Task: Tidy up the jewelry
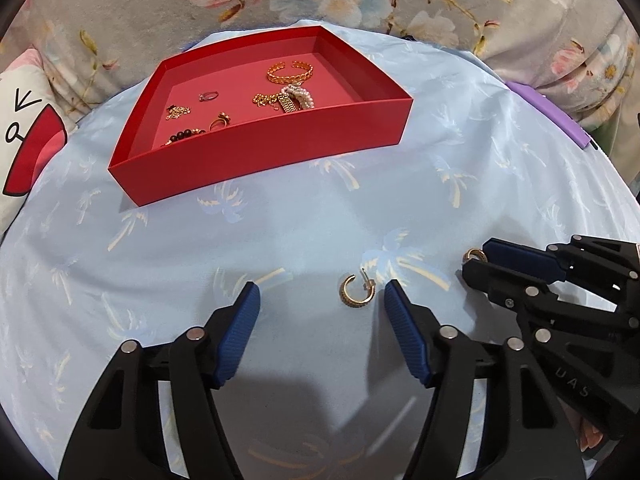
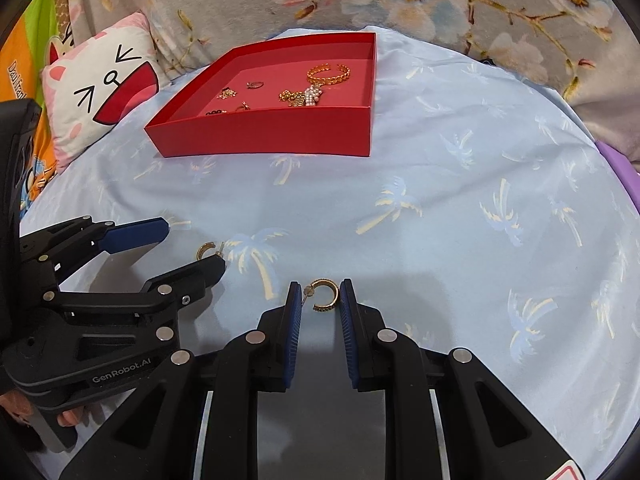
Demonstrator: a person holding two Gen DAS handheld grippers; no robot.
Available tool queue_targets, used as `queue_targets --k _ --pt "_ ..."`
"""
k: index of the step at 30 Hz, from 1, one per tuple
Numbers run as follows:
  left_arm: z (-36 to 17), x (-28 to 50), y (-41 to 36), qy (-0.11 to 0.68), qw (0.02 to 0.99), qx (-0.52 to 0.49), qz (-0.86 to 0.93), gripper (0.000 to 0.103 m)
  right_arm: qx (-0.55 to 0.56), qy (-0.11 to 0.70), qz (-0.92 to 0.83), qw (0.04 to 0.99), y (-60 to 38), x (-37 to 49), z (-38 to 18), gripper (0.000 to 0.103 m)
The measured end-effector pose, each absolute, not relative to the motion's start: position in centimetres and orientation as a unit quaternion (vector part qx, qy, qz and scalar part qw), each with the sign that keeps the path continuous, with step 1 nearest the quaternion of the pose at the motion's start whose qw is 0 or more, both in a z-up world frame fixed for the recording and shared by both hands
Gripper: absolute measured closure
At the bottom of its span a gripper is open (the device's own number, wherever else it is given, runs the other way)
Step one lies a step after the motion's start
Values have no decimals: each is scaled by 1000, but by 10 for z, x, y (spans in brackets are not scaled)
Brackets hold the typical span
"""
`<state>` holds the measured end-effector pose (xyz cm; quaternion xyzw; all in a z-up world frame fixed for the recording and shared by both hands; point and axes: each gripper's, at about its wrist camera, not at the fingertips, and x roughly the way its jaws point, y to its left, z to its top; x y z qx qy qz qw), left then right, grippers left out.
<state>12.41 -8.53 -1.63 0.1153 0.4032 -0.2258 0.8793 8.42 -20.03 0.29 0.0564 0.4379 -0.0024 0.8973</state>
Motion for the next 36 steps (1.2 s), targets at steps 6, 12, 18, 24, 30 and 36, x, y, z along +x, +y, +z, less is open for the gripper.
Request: queue_targets --k 6,12,18,24,30,36 --pt "-15 123 -85 399 881 118 -223 64 58 438 -2 897 -199 84 3 85" --pt "-15 123 -86 397 882 122 -223 77 59 437 -1 897 -200 85 3 84" --pt "-15 125 -79 399 884 103 -222 90 60 437 -2 898 -201 85 3 84" --pt "-14 123 -65 401 885 96 -218 99 69 434 3 898 -201 84 3 85" --pt "-14 116 -26 405 889 73 -201 98 64 434 15 898 -195 83 3 85" --pt "-12 116 -34 397 890 89 -206 67 66 434 18 898 -193 83 2 85"
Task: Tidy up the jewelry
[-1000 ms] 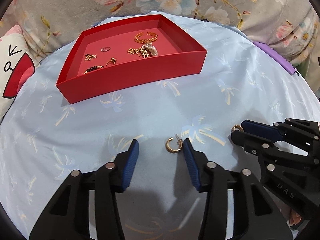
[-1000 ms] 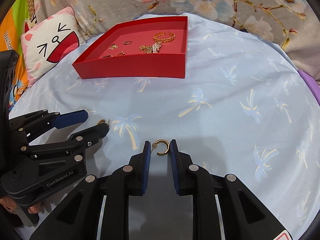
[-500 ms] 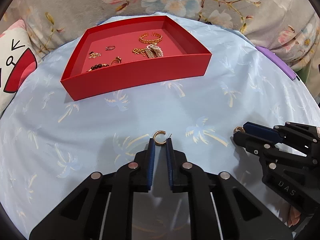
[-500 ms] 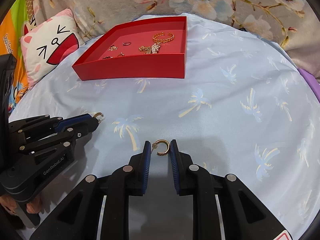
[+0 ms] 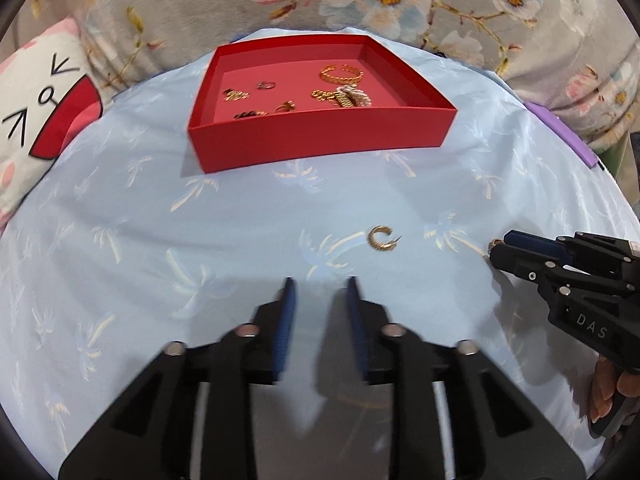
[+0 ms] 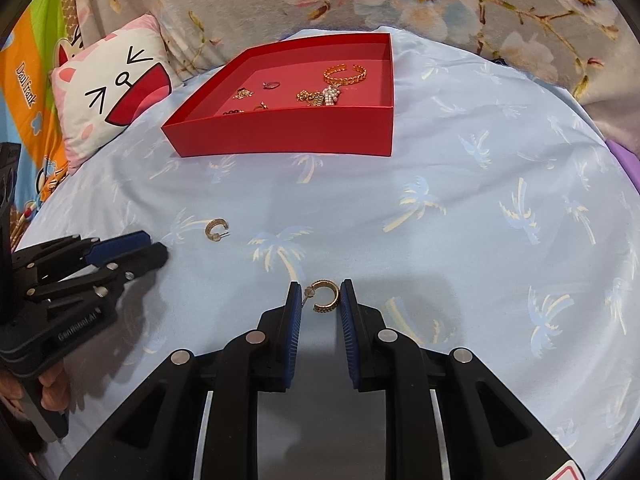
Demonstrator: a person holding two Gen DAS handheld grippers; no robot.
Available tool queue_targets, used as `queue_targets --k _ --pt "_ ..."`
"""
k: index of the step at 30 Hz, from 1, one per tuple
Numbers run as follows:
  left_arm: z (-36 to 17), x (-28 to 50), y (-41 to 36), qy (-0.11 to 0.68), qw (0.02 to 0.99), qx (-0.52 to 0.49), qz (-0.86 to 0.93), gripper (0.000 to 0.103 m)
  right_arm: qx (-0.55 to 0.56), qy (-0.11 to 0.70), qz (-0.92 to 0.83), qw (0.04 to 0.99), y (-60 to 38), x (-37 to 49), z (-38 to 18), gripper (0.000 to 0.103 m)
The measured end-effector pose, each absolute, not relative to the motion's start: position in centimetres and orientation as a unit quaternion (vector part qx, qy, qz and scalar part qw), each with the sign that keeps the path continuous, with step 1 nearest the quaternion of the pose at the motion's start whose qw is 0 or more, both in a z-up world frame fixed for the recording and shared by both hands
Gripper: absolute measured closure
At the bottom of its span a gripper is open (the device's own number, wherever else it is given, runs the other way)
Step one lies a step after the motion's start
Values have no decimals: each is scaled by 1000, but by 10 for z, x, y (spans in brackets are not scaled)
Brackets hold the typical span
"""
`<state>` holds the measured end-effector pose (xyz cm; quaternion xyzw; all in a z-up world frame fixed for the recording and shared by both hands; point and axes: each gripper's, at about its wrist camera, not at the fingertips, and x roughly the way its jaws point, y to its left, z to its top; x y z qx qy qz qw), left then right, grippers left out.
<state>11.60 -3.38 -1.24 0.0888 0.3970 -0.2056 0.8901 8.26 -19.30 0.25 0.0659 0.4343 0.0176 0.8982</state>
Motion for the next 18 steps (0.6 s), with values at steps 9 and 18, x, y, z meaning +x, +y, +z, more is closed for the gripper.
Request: queue_targets --k 9,18 --pt "-14 135 -74 396 883 123 -222 63 68 434 16 898 -193 83 3 85" --pt "-15 134 -84 393 879 129 -235 83 67 434 16 898 -194 83 3 85"
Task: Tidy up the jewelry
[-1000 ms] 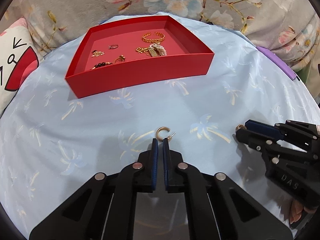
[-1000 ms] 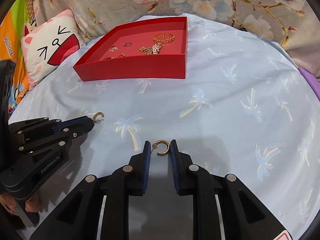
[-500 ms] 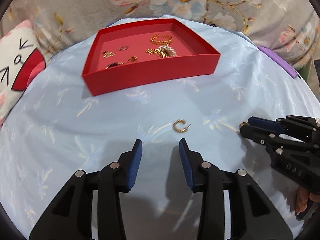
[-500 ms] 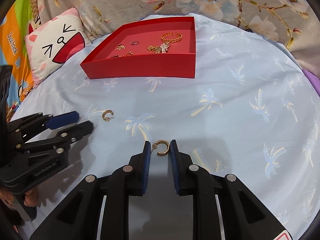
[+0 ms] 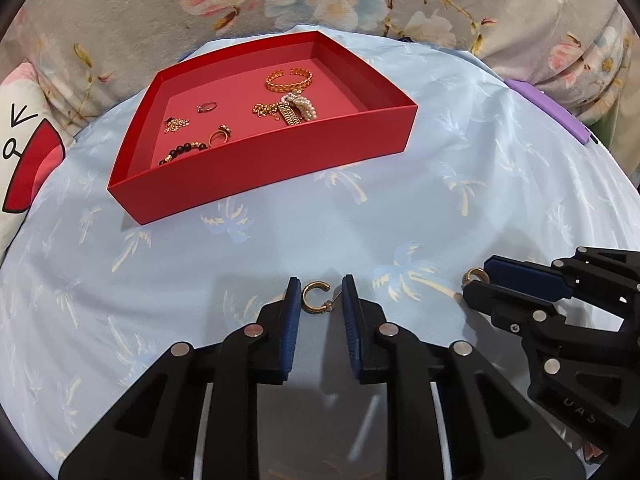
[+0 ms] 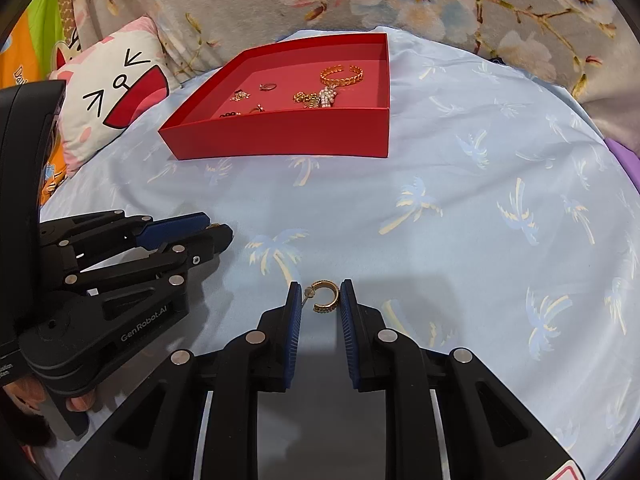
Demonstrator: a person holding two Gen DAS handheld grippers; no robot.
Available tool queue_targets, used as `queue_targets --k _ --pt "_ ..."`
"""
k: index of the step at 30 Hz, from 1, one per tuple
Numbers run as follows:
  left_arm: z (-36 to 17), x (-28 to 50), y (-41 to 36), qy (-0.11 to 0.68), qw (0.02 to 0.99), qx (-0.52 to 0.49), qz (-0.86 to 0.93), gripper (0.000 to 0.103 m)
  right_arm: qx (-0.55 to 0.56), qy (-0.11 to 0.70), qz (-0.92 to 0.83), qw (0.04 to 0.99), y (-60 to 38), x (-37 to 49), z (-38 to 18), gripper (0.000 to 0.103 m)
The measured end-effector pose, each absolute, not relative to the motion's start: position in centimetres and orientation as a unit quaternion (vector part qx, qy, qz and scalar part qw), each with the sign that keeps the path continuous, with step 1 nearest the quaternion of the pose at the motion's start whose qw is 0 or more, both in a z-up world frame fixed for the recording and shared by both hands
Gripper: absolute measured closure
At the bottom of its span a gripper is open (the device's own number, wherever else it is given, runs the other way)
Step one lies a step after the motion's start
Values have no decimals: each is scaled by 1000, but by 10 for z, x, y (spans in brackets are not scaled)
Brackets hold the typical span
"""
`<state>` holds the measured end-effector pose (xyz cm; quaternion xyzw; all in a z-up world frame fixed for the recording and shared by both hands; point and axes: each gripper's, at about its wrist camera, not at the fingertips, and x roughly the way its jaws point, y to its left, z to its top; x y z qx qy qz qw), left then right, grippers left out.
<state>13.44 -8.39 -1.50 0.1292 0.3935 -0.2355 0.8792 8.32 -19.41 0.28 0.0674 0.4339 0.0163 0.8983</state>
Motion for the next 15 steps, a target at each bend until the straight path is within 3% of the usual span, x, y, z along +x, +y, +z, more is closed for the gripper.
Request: queue_targets --k 15 --pt "-11 114 -32 403 886 89 -211 83 51 436 42 897 -174 79 3 85"
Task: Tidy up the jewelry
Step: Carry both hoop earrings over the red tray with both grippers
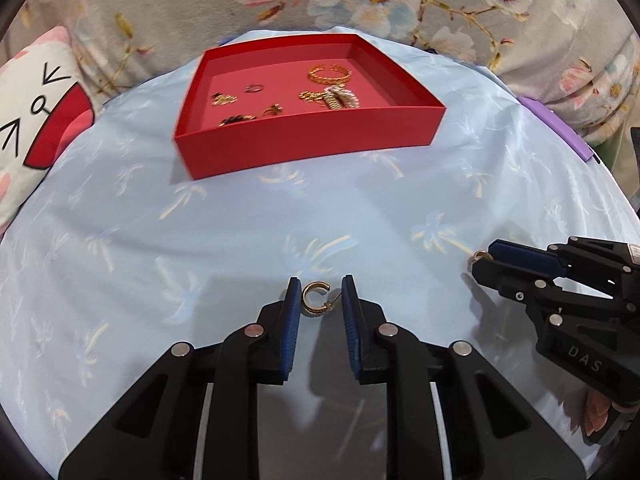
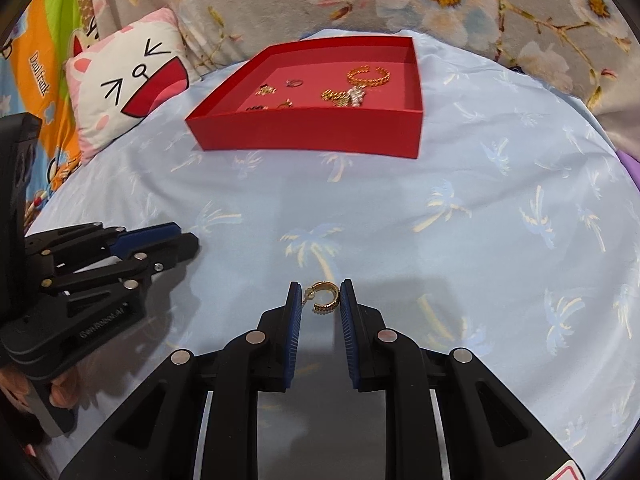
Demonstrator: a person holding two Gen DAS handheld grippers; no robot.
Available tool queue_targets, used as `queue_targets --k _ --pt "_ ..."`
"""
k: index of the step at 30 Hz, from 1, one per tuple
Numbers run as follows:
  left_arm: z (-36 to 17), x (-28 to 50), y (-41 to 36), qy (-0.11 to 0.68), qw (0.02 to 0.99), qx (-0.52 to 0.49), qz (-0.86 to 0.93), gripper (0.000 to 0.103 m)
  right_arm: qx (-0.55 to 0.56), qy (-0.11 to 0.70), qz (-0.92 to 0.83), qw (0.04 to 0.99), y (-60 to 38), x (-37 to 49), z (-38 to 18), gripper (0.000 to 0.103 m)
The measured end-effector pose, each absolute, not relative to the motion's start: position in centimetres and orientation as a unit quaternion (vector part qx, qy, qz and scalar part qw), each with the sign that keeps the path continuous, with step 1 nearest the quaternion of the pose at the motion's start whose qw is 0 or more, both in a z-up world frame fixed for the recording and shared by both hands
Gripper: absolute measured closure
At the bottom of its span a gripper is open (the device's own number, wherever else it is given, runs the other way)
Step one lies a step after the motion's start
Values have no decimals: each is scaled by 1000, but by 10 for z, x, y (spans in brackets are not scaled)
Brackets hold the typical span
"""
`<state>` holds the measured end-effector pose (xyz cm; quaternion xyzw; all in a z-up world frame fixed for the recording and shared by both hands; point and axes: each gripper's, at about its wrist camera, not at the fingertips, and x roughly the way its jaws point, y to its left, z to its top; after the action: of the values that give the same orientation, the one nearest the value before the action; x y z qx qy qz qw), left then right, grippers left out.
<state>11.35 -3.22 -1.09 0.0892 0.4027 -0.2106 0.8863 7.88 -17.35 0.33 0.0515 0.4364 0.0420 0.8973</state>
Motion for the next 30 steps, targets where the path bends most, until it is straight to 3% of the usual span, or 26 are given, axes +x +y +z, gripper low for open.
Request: queue_targets --k 12,30 --pt "-10 95 -8 402 887 84 -209 83 47 443 57 893 -151 65 4 85" --pt "76 152 -8 313 929 72 -184 83 49 360 76 928 -150 108 91 85"
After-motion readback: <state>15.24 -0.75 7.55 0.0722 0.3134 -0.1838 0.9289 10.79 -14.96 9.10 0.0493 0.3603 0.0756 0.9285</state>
